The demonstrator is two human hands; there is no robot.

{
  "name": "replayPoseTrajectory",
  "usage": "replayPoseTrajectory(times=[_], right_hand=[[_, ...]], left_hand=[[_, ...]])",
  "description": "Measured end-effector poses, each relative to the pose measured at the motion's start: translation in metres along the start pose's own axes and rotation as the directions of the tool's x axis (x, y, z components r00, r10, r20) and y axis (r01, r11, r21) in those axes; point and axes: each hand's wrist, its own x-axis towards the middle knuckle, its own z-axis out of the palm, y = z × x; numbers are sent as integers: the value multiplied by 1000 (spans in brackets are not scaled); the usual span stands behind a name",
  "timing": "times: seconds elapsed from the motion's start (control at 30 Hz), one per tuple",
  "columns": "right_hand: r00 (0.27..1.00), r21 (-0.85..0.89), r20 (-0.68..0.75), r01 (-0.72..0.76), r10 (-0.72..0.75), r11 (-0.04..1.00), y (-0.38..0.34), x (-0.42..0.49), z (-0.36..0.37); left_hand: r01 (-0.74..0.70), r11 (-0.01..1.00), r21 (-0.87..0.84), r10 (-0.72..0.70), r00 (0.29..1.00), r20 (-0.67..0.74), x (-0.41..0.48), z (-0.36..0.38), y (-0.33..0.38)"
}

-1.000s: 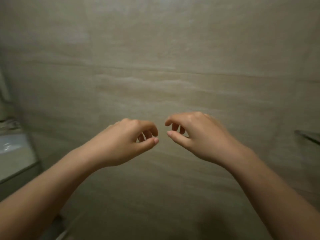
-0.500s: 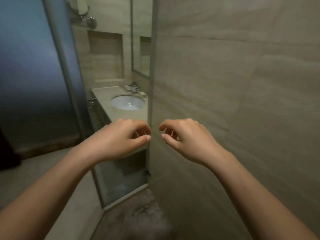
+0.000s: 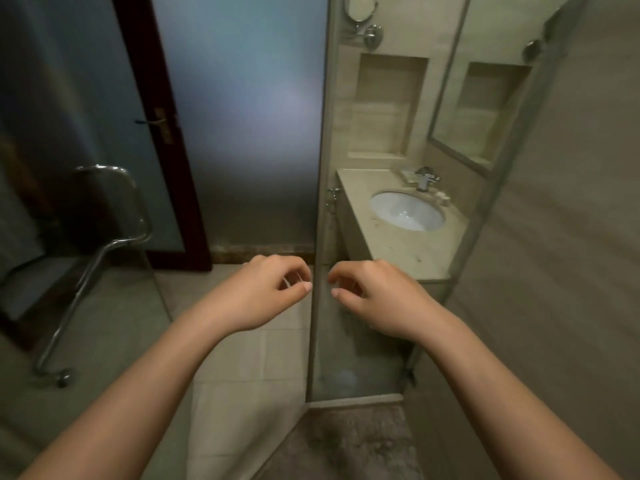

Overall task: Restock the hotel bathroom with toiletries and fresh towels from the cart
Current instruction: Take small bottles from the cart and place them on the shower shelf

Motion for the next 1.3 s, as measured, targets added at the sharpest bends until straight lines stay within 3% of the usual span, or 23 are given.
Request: replayPoseTrajectory(times=[0.37, 0.63, 0.8, 0.97, 1.1, 1.3], right_hand=[[959, 149, 90, 254, -269, 956, -2, 182, 31], [927, 209, 81, 342, -365, 916, 25, 300, 38], [929, 250, 116, 316, -353, 915, 26, 347, 51], [945, 225, 127, 267, -300, 937, 30, 393, 65], [957, 236, 133, 223, -259, 946, 27, 437, 76], [976, 86, 144, 153, -164, 985, 14, 539, 91]], left_hand=[[289, 957, -22, -288, 943, -169, 55, -36, -104], [376, 924, -77, -383, 891, -245, 141, -49, -159], [419, 892, -168, -451, 838, -308, 173, -49, -189], [442, 881, -172, -474, 830, -294, 198, -57, -220], [386, 874, -296, -474, 811, -343, 230, -70, -250], [386, 865, -320, -495, 761, -420, 295, -94, -325]])
